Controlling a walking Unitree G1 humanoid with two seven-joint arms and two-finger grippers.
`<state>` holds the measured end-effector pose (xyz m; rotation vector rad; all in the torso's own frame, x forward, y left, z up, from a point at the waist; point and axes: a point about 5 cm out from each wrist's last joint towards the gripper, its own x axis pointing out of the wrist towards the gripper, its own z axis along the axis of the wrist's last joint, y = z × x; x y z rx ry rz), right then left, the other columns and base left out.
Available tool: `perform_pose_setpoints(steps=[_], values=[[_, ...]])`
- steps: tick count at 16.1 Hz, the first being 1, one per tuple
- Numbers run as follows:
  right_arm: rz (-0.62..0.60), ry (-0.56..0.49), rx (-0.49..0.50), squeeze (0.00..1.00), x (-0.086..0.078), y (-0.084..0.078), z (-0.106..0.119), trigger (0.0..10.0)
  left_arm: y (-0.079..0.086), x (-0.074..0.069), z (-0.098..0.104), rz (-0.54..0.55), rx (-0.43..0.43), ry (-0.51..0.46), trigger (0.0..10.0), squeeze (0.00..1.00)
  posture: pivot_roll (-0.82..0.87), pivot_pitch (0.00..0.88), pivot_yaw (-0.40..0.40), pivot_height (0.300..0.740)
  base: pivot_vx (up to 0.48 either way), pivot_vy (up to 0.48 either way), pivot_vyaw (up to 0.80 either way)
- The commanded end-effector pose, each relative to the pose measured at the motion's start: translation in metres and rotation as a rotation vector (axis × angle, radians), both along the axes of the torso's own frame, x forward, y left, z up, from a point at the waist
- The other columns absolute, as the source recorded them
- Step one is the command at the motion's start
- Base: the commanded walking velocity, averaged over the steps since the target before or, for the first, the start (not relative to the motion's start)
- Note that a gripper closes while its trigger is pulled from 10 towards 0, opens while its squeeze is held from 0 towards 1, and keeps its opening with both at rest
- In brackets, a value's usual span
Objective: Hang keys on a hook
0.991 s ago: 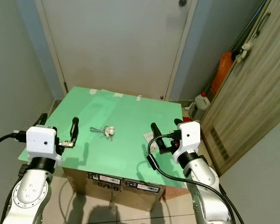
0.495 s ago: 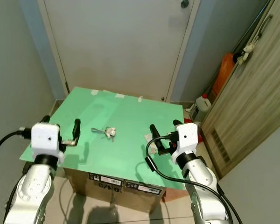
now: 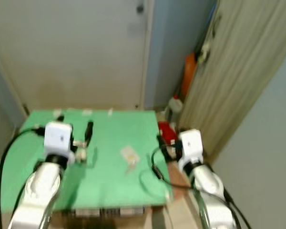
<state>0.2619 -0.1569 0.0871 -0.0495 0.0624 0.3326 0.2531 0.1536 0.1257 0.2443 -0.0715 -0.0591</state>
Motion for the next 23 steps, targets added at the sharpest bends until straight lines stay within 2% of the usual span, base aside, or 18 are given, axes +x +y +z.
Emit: perform_pose_setpoints(steps=[1,5,8,10,13,14,15,16,17,19,21,23], values=[[0.016,-0.003,0.015,0.00,0.001,0.006,0.000,10.0,0.005,0.002,-0.001,0.019,0.017,0.021,10.0,0.00,-0.01,0.000,-0.041,0.740,0.356,0.000,0.00],[0.016,-0.001,0.014,0.00,0.000,0.006,-0.002,10.0,0.012,0.007,-0.004,0.067,0.014,0.049,10.0,0.00,-0.01,0.000,-0.037,0.740,0.000,0.000,0.00],[0.017,0.002,0.009,0.00,-0.004,0.003,-0.002,10.0,0.033,0.016,-0.024,0.166,-0.059,0.173,10.0,0.00,-0.03,0.010,-0.043,0.740,0.000,0.000,0.00],[0.020,0.010,-0.007,0.00,-0.009,-0.003,-0.002,10.0,0.038,0.022,-0.033,0.196,-0.046,0.215,10.0,0.00,-0.05,0.028,-0.057,0.740,0.000,0.000,0.00],[0.009,0.031,-0.042,0.00,-0.020,-0.020,0.002,10.0,0.036,0.027,-0.045,0.255,-0.146,0.259,10.0,0.00,-0.09,0.077,-0.093,0.740,0.000,0.000,0.00],[0.013,0.041,-0.065,0.00,-0.025,-0.027,0.004,10.0,0.030,0.031,-0.050,0.231,-0.123,0.261,10.0,0.00,-0.13,0.113,-0.121,0.740,0.000,0.000,0.00],[0.015,0.052,-0.109,0.00,-0.035,-0.040,0.012,10.0,0.029,0.036,-0.063,0.216,-0.081,0.275,10.0,0.00,-0.18,0.154,-0.150,0.740,0.000,0.000,0.00],[0.017,0.051,-0.118,0.00,-0.038,-0.043,0.015,10.0,0.029,0.037,-0.064,0.217,-0.079,0.277,10.0,0.00,-0.19,0.159,-0.155,0.740,0.000,0.000,0.00],[0.011,0.057,-0.130,0.00,-0.045,-0.055,0.025,10.0,0.036,0.037,-0.073,0.247,-0.090,0.305,10.0,0.00,-0.24,0.180,-0.175,0.740,0.000,0.000,0.00],[0.047,0.100,-0.179,0.00,-0.070,-0.082,0.051,10.0,0.049,0.036,-0.087,0.331,-0.067,0.357,10.0,0.00,-0.33,0.210,-0.207,0.740,0.000,0.000,0.00],[0.087,0.161,-0.221,0.00,-0.085,-0.094,0.059,10.0,0.051,0.037,-0.088,0.383,-0.041,0.345,10.0,0.00,-0.35,0.213,-0.214,0.740,0.000,0.000,0.00],[0.086,0.194,-0.235,0.00,-0.090,-0.100,0.058,10.0,0.048,0.035,-0.081,0.413,0.016,0.285,10.0,0.00,-0.34,0.196,-0.208,0.740,0.000,0.000,0.00]])
